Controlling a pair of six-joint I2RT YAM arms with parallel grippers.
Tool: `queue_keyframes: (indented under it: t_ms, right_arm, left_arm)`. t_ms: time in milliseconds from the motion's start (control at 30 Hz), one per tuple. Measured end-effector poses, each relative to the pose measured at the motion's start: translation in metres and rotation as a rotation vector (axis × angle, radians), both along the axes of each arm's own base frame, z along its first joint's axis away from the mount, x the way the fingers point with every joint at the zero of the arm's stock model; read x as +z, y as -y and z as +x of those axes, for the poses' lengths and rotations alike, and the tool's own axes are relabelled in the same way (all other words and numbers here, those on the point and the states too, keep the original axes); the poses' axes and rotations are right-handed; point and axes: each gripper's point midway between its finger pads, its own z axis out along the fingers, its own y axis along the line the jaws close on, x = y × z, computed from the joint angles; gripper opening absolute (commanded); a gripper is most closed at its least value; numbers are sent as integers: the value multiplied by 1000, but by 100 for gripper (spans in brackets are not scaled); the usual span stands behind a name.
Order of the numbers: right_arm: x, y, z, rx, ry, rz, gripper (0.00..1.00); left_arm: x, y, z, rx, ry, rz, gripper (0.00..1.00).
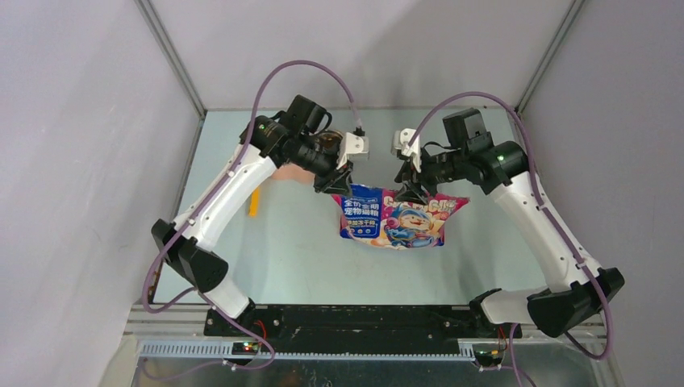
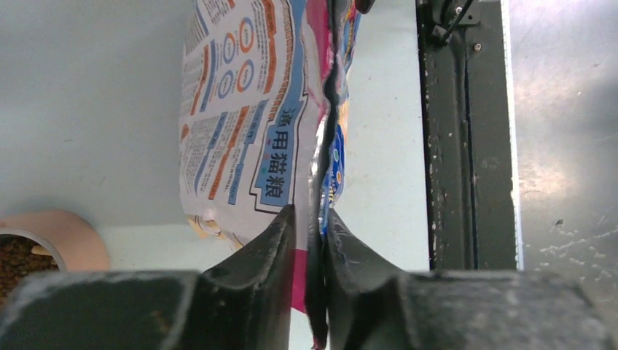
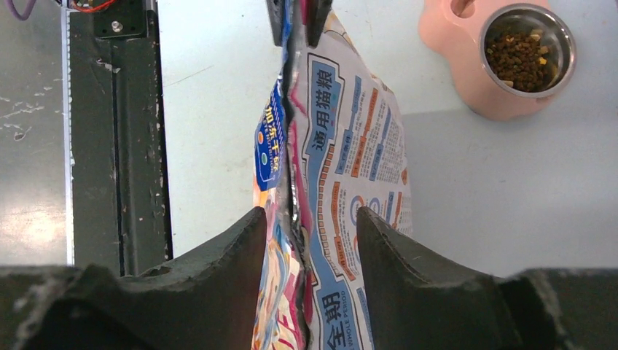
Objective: Serve the pet food
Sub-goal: Close the pet food bag at the center of the board.
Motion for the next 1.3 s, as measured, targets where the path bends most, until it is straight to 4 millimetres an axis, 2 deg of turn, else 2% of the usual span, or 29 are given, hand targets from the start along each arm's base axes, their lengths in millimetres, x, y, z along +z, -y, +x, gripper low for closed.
queue_keyframes:
  t_ms: [67,167,233,267,300,600,633,700,800,900,967,1000,1033,1300]
  right_arm:
    - [-3,-3,1,9,-6,-3,45]
    - [-11,-9,1,24,-32,-15,37]
    - [-15,-12,1,33,-45,-21,21]
    - [-17,-13,2,37,-50,-23,8]
    - [-19,-14,1,44,-57,-24,0]
    - [-19,-17,-4,105,-166,-3,0]
    - [-19,-17,-4,110,-179,2,13]
    - [-19,-17,-5,110,-193,8,28]
    - [-16,-21,-5,104,-196,20,34]
    - [-16,-30,-7,106,-187,31,31]
    - [-17,-35,-8,105,-188,32,18]
    - [-17,-37,-8,107,-183,33,5]
    - [-17,-38,-8,103,-182,30,1]
    - [-19,-41,-7,107,-209,34,0]
  left_arm:
    - [-5,0,0,-3,-17,11,2]
    - [-8,-1,-2,-4,-41,20,0]
    - [-8,-1,-3,-4,-44,19,0]
    - [-8,-1,-3,-6,-47,18,0]
    - [-8,-2,-4,-7,-52,15,0]
    - [-6,-4,-6,-22,-100,-7,0]
    - [-6,-4,-6,-25,-100,-11,0]
    - [-6,-3,-6,-29,-102,-17,0]
    - [-6,-4,-6,-28,-108,-19,0]
    - [-5,-4,-7,-30,-113,-22,0]
    - [-5,-4,-7,-30,-114,-22,0]
    - [-6,-4,-7,-30,-115,-22,0]
    - [-6,-4,-7,-30,-116,-22,0]
    - [-6,-5,-9,-30,-127,-19,0]
